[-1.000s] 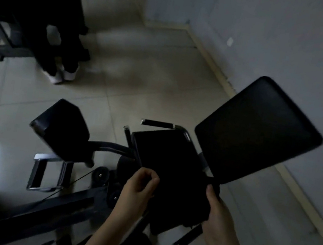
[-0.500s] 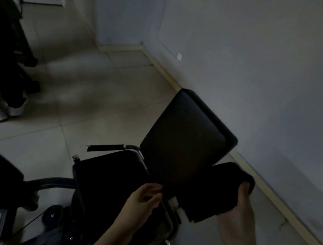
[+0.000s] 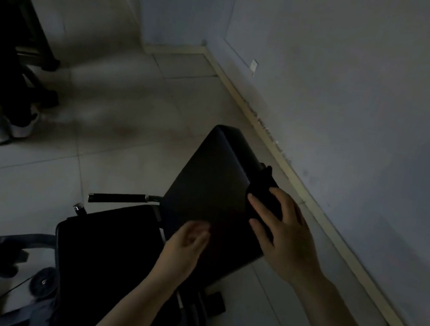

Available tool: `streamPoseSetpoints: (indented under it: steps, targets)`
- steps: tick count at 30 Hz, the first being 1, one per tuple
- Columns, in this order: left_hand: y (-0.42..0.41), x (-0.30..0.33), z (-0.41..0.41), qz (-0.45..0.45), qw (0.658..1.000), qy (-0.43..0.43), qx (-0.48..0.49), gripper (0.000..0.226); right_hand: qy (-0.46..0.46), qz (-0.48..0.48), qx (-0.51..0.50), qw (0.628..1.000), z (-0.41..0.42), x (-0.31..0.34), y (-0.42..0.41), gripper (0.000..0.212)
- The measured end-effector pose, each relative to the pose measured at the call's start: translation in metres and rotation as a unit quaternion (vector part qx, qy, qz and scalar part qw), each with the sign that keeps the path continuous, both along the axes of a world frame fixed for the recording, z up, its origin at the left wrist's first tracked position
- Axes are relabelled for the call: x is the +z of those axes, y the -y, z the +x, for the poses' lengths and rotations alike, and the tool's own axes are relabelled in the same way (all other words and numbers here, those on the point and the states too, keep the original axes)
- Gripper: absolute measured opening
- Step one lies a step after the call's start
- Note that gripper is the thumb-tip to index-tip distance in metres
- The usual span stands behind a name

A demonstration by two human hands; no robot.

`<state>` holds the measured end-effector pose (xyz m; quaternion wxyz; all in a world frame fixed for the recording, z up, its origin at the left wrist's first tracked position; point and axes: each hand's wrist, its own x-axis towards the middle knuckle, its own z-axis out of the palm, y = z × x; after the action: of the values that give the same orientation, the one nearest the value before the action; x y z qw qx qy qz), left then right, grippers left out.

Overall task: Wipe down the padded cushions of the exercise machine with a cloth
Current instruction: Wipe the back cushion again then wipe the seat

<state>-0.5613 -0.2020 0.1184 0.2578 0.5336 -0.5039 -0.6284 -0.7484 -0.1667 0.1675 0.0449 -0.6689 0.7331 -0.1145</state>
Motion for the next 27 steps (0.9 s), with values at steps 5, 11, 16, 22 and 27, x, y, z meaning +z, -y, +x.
streamPoseSetpoints:
  steps: [5, 11, 16, 22, 27]
  targets:
    - [0.063, 0.003, -0.033, -0.133, 0.989, 0.059, -0.037, 0.054, -0.013, 0.024, -0.122, 0.992, 0.01, -0.004, 0.022, 0.08]
    - [0.134, 0.01, -0.063, -0.346, 0.918, 0.132, -0.141, 0.051, -0.107, 0.0, -0.182, 0.977, 0.022, -0.003, 0.044, 0.072]
    - [0.145, -0.001, -0.054, -0.354, 0.917, 0.05, -0.176, 0.046, -0.153, 0.025, -0.21, 0.965, 0.039, 0.002, 0.075, 0.063]
    - [0.166, -0.006, -0.016, -0.324, 0.928, -0.027, -0.183, 0.075, -0.182, 0.038, -0.205, 0.961, 0.06, 0.004, 0.144, 0.059]
    - [0.174, -0.046, 0.014, -0.253, 0.938, 0.1, -0.214, 0.094, -0.203, 0.024, -0.164, 0.965, 0.059, -0.002, 0.18, 0.061]
